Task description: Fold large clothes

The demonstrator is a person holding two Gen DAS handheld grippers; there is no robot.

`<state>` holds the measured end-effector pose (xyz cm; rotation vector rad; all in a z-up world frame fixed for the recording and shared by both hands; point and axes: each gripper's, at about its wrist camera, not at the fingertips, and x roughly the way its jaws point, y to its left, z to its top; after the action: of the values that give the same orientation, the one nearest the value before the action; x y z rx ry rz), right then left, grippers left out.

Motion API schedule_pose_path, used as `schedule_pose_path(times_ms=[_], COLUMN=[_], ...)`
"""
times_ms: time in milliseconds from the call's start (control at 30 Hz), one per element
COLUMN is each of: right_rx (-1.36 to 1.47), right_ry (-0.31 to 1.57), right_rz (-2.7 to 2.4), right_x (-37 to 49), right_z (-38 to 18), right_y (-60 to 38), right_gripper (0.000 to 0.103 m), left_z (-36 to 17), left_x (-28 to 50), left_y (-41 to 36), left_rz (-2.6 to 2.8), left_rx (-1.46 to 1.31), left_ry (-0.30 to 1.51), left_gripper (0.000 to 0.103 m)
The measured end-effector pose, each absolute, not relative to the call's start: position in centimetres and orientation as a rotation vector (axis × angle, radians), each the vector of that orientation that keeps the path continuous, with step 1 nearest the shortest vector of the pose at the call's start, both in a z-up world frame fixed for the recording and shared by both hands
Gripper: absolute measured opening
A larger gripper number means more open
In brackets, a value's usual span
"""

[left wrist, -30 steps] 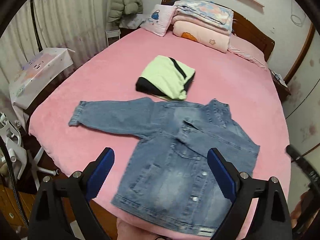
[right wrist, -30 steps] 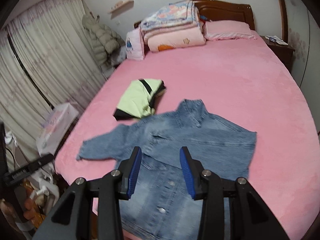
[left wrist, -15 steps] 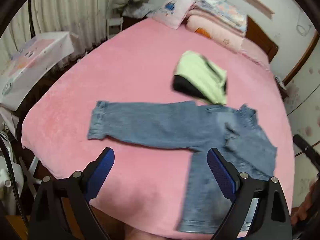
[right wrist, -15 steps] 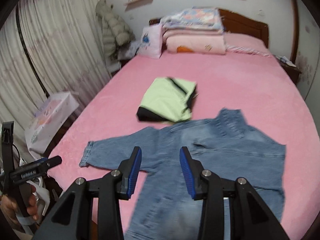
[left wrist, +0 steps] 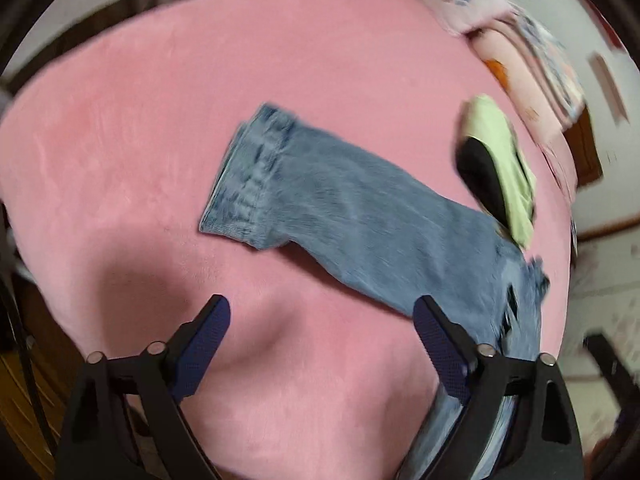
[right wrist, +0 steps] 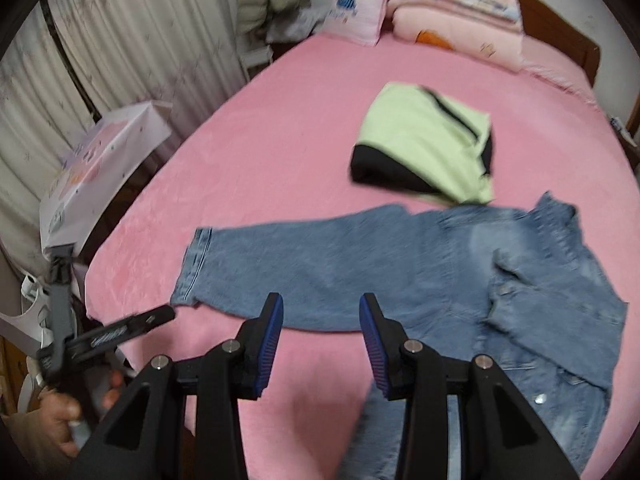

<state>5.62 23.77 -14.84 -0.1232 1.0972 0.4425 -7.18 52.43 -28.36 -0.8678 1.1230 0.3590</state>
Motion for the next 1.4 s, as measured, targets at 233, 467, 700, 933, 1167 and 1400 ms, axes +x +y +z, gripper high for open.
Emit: schedule_pose_path(times_ms=[233, 467, 700, 933, 1167, 1400], right_rx=[-0.130, -0.131, -0.088, -0.049, 0.054, 0.175], right_ry=[1.173, 1.195, 1.225, 1.211, 1.162, 1.101], right_rz=[0.464, 0.469, 0.429, 0.367, 0.254, 0.092], right_x=[6.5, 6.4, 6.7, 6.9, 7.7, 7.0], right_z=[-19.4, -21.2, -22.5, -22.0, -20.9, -20.0], right_y=[27.0, 27.4, 26.4, 24.1, 17.8, 6.5], right_gripper=[0.040, 0.040, 0.040, 0.040, 0.040, 0.040], left_z=[-36.9, -39.5, -39.4, -29.9, -16.7, -11.1], left_x=[-5.9, -5.6, -4.1, 0.1, 6.2, 11.9], left_y=[54.7, 55.7, 58.2, 55.8, 46.7, 30.8], left_rz=[0.365, 0.353, 0.425, 0.348, 0.070, -0.252], left_rx=[-1.180, -1.350, -1.330, -0.938, -0.622, -0.494], left_ry=[1.095, 0.992, 0.990, 0.942, 0.748, 0.678], left_gripper=[0.065, 0.057, 0.011, 0.005, 0.004, 0.004])
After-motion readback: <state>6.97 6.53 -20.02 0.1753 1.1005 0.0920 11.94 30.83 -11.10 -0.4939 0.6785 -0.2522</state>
